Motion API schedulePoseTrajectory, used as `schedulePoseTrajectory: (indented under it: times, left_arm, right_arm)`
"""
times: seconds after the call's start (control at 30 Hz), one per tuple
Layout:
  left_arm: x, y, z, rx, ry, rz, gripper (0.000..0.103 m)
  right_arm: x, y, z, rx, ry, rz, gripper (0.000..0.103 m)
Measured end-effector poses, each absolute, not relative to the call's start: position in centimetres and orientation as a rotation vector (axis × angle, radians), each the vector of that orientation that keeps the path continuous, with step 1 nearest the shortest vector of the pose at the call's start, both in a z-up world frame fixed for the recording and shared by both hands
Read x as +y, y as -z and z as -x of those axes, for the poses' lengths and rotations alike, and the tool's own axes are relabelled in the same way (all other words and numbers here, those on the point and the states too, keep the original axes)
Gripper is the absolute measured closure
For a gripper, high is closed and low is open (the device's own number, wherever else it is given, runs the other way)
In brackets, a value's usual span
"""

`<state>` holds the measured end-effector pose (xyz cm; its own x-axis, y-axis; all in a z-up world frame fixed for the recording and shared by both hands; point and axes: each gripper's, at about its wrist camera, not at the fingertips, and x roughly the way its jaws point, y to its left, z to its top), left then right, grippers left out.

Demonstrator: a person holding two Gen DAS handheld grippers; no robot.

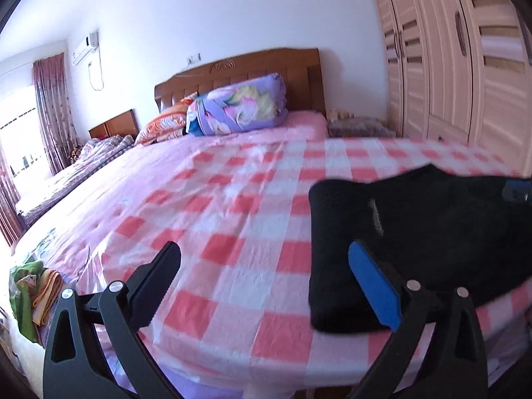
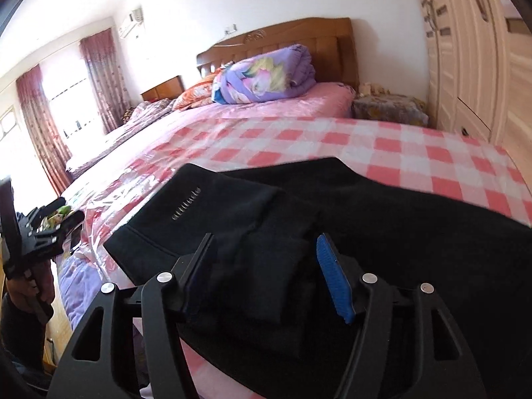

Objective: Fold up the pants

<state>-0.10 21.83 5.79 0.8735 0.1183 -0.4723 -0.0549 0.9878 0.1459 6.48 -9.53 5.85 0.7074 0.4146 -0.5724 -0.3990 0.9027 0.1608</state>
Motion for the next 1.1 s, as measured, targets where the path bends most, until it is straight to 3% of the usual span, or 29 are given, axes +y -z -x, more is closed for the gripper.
schedulePoseTrajectory:
  times: [0.1, 0.37, 0.47, 0.93, 1.1]
  left_arm:
    - [18.1, -6.3, -4.2, 0.554, -0.030, -0.165, 0.002]
    - [11.5, 3.2, -9.1, 0.753, -0.007, -0.363, 0.001]
    - [13.6, 4.0, -9.0, 0.728, 0.031, -0.218, 0.001]
    - [14.0, 4.2, -8.7, 0.708, 0.039, -0.190, 0.001]
    - [14.0, 4.2, -8.7, 0.708, 0.039, -0.186, 0.001]
  right_arm:
    - [-5.5, -5.8, -7.7, 0.641, -0.482, 0.102, 0.030]
    - [-4.4, 0.7, -6.5, 0.756, -0.492, 0.294, 0.028]
    - [-5.2, 1.0, -6.1, 0.754, -0.496, 0.252, 0.027]
    - [-6.1, 1.3, -4.4, 0.737, -0.499, 0.223, 0.025]
    - [-6.2, 0.0, -4.5, 0.851, -0.501, 0.292, 0.022]
